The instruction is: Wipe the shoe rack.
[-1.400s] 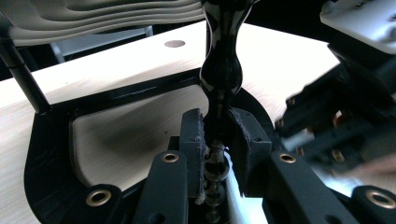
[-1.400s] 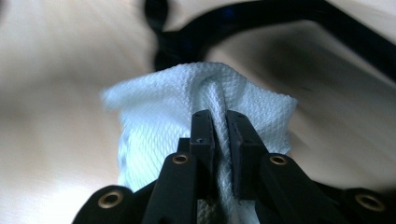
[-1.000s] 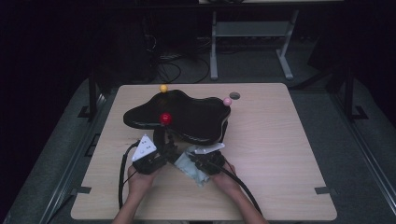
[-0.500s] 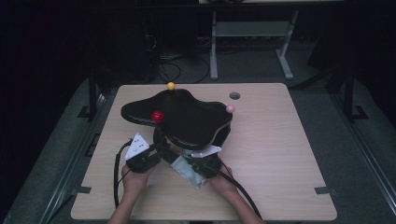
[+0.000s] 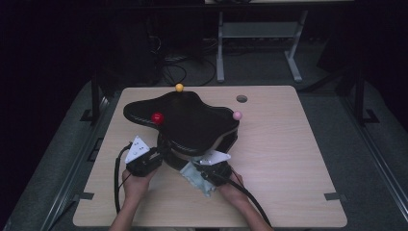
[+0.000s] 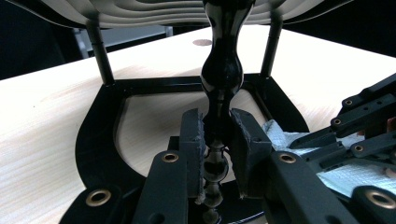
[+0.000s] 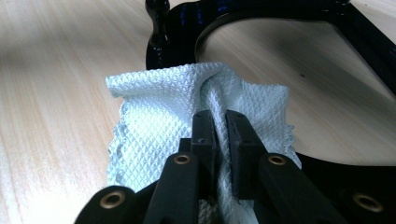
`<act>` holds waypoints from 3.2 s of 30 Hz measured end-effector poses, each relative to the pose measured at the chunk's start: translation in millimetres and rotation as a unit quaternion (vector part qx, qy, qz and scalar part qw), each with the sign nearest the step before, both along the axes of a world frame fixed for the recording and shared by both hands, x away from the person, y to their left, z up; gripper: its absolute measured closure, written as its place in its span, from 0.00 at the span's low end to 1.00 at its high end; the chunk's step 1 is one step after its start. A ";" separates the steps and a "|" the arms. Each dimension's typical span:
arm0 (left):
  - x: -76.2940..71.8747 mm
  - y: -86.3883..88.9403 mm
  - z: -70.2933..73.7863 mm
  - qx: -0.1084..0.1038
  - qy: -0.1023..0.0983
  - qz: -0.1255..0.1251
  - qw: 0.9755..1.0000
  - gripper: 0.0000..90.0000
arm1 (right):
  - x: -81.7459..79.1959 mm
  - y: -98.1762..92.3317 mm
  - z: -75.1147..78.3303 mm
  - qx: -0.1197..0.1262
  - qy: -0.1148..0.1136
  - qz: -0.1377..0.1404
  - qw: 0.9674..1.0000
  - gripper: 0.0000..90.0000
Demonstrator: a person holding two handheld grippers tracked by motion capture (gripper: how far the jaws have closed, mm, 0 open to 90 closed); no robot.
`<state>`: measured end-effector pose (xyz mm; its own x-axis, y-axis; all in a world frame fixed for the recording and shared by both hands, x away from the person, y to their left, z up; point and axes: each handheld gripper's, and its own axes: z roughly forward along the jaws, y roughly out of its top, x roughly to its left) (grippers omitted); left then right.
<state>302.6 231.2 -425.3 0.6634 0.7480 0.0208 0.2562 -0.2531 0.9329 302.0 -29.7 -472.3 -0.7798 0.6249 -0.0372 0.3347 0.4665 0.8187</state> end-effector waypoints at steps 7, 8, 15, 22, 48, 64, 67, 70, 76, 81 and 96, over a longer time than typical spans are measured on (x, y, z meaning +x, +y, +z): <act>0.8 0.7 -0.1 0.001 0.000 0.006 1.000 0.84 | 12.4 -18.1 -0.7 0.016 0.014 -0.034 0.999 0.90; 1.0 1.4 0.1 0.002 -0.001 0.008 1.000 0.84 | 11.4 -16.2 -0.1 0.008 0.010 -0.030 0.999 0.89; 1.8 4.2 -0.4 0.001 -0.004 0.006 1.000 0.84 | 19.3 -28.0 0.6 0.014 0.019 -0.030 0.999 0.90; 3.2 11.2 -0.2 -0.005 0.003 0.019 1.000 0.84 | 16.3 -22.3 -0.8 0.011 0.005 -0.022 1.000 0.90; 7.8 18.4 1.4 -0.008 0.012 0.022 1.000 0.84 | 36.6 -54.7 -2.5 0.028 0.017 -0.102 0.994 0.91; 9.4 20.3 1.0 -0.013 0.015 0.021 1.000 0.84 | 47.6 -59.8 -0.6 0.020 0.023 -0.082 0.996 0.90; 9.2 20.0 1.0 -0.014 0.016 0.018 1.000 0.84 | 56.6 -73.2 -2.0 0.025 0.021 -0.114 0.993 0.90; 8.9 18.4 0.9 -0.013 0.014 0.017 1.000 0.84 | 60.0 -80.9 -3.2 0.050 0.037 -0.139 0.988 0.88; 8.8 18.4 1.1 -0.012 0.015 0.017 1.000 0.84 | 52.5 -68.5 -1.6 0.035 0.030 -0.098 0.994 0.90; 8.6 17.8 0.9 -0.013 0.014 0.017 1.000 0.84 | 55.0 -77.2 -2.5 0.039 0.032 -0.135 0.990 0.89; 8.5 15.7 1.1 -0.010 0.015 0.010 1.000 0.84 | 39.4 -46.9 -1.9 0.049 0.044 -0.064 0.996 0.89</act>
<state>311.0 246.9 -424.2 0.6477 0.7618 -0.0144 0.2888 -0.2280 0.9298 341.3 -76.6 -474.2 -0.6911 0.7168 0.0928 0.4581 0.3350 0.8234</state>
